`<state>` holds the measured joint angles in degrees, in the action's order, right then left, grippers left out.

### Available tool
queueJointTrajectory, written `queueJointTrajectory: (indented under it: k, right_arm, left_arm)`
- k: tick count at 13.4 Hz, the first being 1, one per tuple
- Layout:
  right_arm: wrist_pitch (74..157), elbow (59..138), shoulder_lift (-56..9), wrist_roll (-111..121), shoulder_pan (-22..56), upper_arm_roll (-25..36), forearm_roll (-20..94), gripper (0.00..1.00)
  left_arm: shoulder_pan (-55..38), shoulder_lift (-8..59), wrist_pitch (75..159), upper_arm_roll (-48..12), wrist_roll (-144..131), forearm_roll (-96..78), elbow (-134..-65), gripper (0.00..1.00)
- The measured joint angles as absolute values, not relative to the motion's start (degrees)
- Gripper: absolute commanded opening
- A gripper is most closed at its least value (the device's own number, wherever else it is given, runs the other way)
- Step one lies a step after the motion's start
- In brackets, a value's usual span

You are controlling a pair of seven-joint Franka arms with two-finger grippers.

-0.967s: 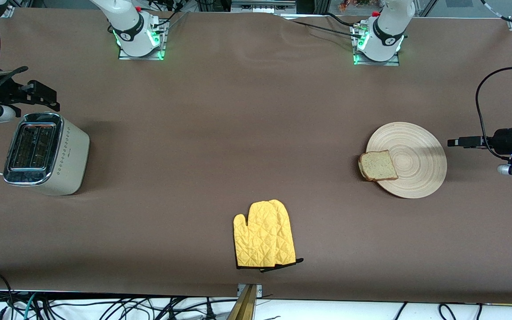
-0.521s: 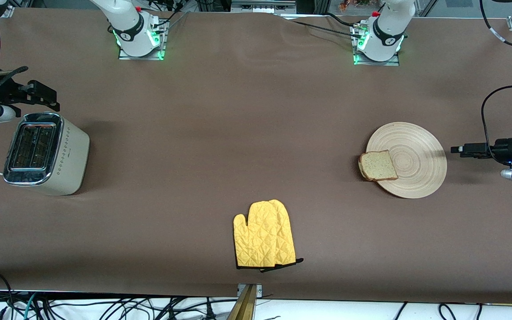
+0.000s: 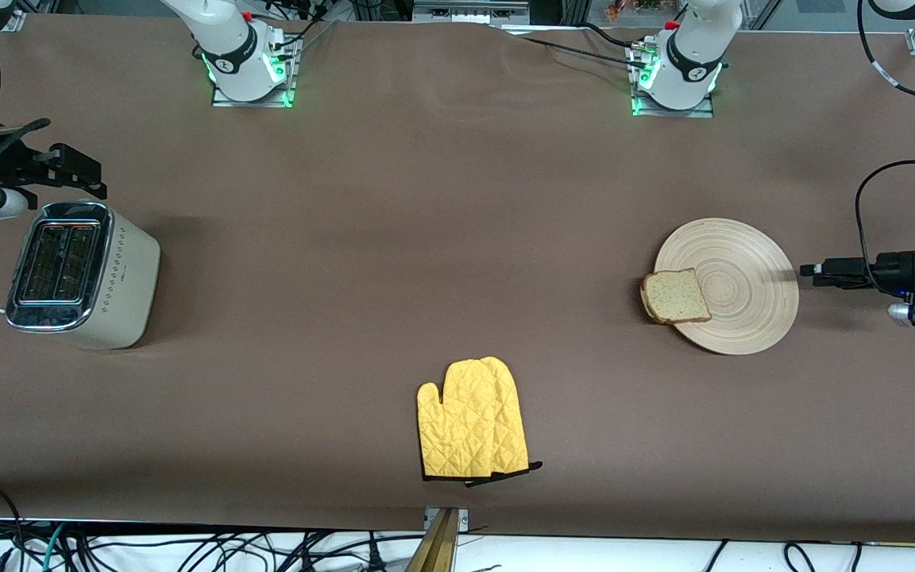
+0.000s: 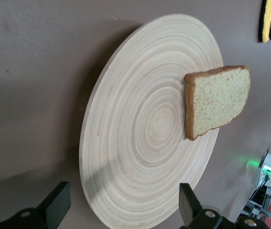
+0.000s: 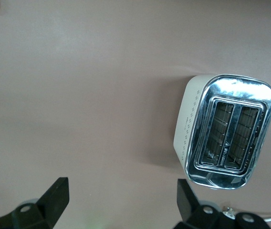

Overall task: Move plate and put bread in toaster
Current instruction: 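Lower the left gripper to the wooden plate's rim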

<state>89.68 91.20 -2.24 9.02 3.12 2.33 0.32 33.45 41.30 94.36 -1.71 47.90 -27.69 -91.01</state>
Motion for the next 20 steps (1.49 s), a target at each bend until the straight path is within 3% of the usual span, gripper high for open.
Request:
queueJointTrajectory:
  k: [7, 9, 10, 13, 15, 20]
  right_arm:
    - [89.7, 91.2, -2.2, 9.0, 3.1, 2.3, 0.3, 1.0]
    - [89.7, 91.2, -2.2, 9.0, 3.1, 2.3, 0.3, 1.0]
    - [89.7, 91.2, -2.2, 9.0, 3.1, 2.3, 0.3, 1.0]
    - [89.7, 91.2, -2.2, 9.0, 3.1, 2.3, 0.3, 1.0]
    - [89.7, 91.2, -2.2, 9.0, 3.2, 2.3, 0.3, 1.0]
    - [89.7, 91.2, -2.2, 9.0, 3.2, 2.3, 0.3, 1.0]
  left_arm:
    - [34.5, 45.6, 94.4, -1.7, 51.3, -31.2, -90.9, 0.99]
    - [34.9, 45.9, 94.4, -1.7, 51.3, -32.4, -90.9, 0.9]
    - [35.0, 46.1, 94.4, -1.7, 51.3, -32.6, -90.9, 0.83]
    - [35.0, 46.8, 94.4, -1.7, 51.3, -34.0, -90.9, 0.3]
    - [35.0, 47.4, 94.4, -1.7, 51.3, -34.2, -90.9, 0.03]
    - [35.1, 47.8, 93.2, -1.8, 51.7, -34.7, -90.6, 0.0]
